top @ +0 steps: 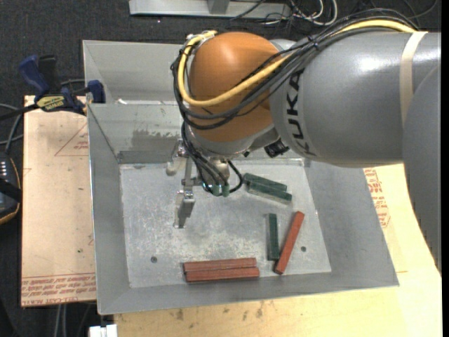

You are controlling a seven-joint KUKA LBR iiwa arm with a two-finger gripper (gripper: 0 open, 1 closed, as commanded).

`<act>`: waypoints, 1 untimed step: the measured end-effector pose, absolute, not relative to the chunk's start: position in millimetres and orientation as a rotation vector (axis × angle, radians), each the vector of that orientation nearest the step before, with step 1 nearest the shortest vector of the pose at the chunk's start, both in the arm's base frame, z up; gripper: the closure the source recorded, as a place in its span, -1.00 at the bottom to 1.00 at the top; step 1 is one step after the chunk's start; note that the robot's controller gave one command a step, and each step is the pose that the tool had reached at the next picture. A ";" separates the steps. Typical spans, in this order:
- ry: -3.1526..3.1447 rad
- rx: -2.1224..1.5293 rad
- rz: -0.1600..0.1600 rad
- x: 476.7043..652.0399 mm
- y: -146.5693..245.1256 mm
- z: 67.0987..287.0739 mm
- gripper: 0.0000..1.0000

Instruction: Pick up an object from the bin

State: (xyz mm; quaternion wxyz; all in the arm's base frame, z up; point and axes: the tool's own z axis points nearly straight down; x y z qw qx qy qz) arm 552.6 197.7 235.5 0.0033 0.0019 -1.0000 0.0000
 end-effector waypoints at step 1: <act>-3.142 -0.001 -0.002 554.5 196.3 239.6 1.00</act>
Offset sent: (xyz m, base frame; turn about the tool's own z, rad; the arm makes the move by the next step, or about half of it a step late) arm 0.0000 0.0000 0.0000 0.0000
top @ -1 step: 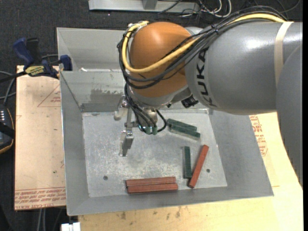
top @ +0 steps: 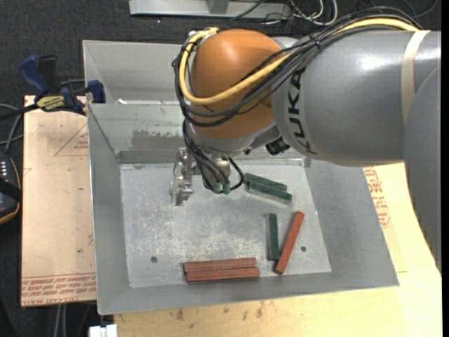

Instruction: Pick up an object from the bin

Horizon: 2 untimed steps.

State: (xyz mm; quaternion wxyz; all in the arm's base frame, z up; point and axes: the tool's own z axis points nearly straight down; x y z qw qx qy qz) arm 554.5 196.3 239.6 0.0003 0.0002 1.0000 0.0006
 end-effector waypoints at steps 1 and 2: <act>3.141 0.001 0.002 554.5 196.3 239.6 1.00; 3.132 0.043 0.006 553.1 203.2 198.7 1.00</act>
Offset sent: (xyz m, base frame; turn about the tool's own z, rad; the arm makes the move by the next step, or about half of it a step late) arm -0.0063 0.0116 -0.0782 0.0488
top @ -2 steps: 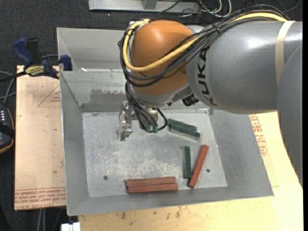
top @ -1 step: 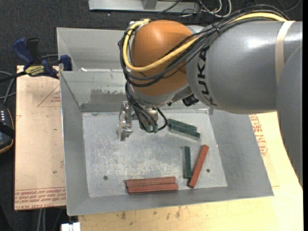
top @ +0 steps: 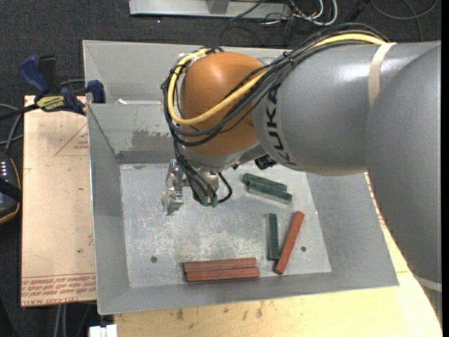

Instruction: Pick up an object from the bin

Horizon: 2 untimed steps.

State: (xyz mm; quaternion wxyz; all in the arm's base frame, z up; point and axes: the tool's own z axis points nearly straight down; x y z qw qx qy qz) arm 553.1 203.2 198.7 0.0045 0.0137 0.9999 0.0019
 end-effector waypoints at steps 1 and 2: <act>3.140 -0.114 0.001 537.5 207.0 148.0 -1.00; 3.139 -0.114 0.002 537.6 207.0 148.1 -1.00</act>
Offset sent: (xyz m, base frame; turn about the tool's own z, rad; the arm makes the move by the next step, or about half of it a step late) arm 0.0000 0.0000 0.0000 0.0000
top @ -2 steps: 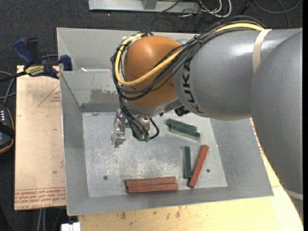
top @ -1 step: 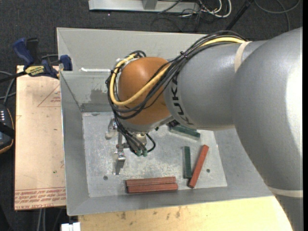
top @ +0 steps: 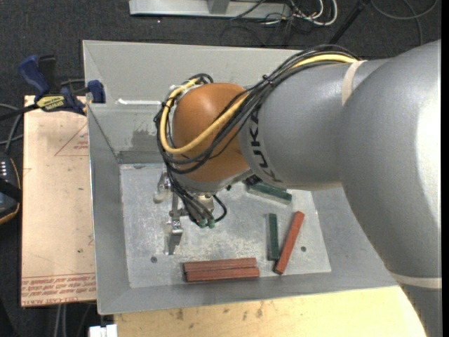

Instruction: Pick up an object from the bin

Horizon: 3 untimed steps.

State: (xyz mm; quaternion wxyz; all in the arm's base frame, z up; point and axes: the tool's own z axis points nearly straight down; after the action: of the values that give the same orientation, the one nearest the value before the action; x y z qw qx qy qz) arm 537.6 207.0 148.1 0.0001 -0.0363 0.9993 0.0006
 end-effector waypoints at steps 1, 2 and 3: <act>3.131 -0.225 0.006 533.7 191.0 141.9 -1.00; 3.070 -0.666 0.001 510.1 148.9 125.8 -1.00; 3.027 -0.848 0.002 484.7 133.4 103.0 -1.00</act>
Offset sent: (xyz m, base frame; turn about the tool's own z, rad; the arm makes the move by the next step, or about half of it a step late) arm -0.0402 -0.0746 -0.0293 -0.4095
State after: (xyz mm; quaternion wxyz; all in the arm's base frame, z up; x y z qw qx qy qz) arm 484.7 133.4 103.0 -0.0011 -0.2698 0.9629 0.0005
